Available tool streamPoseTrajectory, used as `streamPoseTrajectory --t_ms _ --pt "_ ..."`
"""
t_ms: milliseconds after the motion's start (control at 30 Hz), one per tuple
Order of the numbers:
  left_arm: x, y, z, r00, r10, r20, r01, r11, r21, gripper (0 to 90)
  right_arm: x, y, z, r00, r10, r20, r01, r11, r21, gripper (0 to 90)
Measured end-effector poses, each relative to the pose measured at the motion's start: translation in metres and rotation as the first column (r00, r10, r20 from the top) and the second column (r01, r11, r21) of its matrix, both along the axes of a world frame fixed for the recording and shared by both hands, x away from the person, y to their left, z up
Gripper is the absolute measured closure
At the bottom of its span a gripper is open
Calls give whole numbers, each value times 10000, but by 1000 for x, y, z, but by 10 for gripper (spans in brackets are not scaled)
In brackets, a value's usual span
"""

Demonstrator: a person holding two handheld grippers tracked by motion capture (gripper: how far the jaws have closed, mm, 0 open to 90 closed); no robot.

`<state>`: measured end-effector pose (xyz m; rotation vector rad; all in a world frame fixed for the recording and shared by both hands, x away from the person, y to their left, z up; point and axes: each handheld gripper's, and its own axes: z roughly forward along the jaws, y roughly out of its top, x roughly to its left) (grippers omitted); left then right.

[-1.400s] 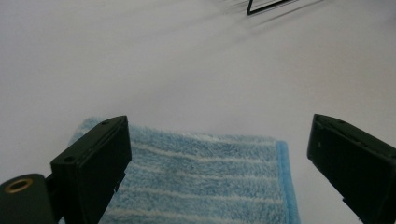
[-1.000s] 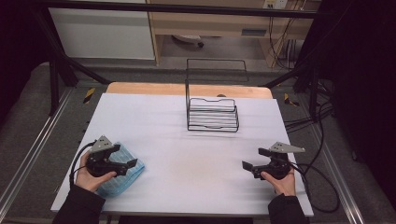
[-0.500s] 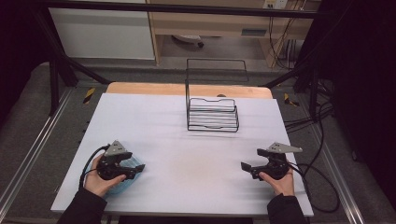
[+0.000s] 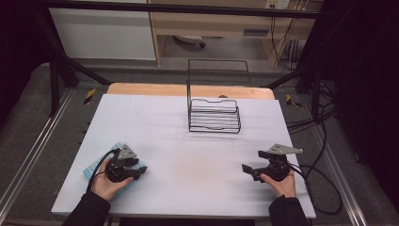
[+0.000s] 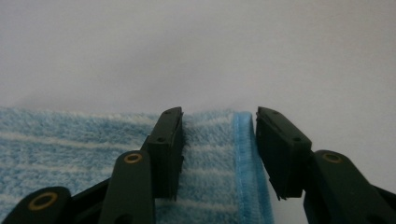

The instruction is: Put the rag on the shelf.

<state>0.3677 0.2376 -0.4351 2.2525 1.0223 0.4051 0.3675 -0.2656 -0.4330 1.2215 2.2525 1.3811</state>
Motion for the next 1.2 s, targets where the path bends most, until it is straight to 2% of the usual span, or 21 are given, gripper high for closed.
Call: streamPoseTrajectory --t_ms 300,667,800,867,933,967,1000,1200 --pt "3 2 -4 9999 140 85 -141 9998 126 618 0 0 0 10000 -5 -17 5 10000 -20 13" --pt "7 4 -2 9998 199 -77 -197 9995 257 750 0 0 0 10000 -25 -56 25 10000 -2 13" --pt "8 4 -1 9995 240 -214 -236 9995 219 770 0 0 0 10000 0 -28 0 10000 -43 14" --pt "8 5 0 9993 264 -273 -261 9996 86 782 1 0 0 10000 14 -25 -15 10000 -47 14" --pt "9 9 3 9989 308 -344 -317 9991 -272 793 1 0 0 10000 19 -46 -19 10000 -28 15" --pt "9 9 3 9989 308 -344 -317 9991 -272 795 1 0 0 10000 24 -17 -24 10000 -45 15" --pt "10 11 5 9987 357 -364 -375 9980 -509 797 1 -1 0 10000 17 -19 -17 10000 -33 15" --pt "8 13 11 9984 443 -347 -474 9944 -944 797 1 0 -1 10000 35 -19 -35 10000 -37 16"
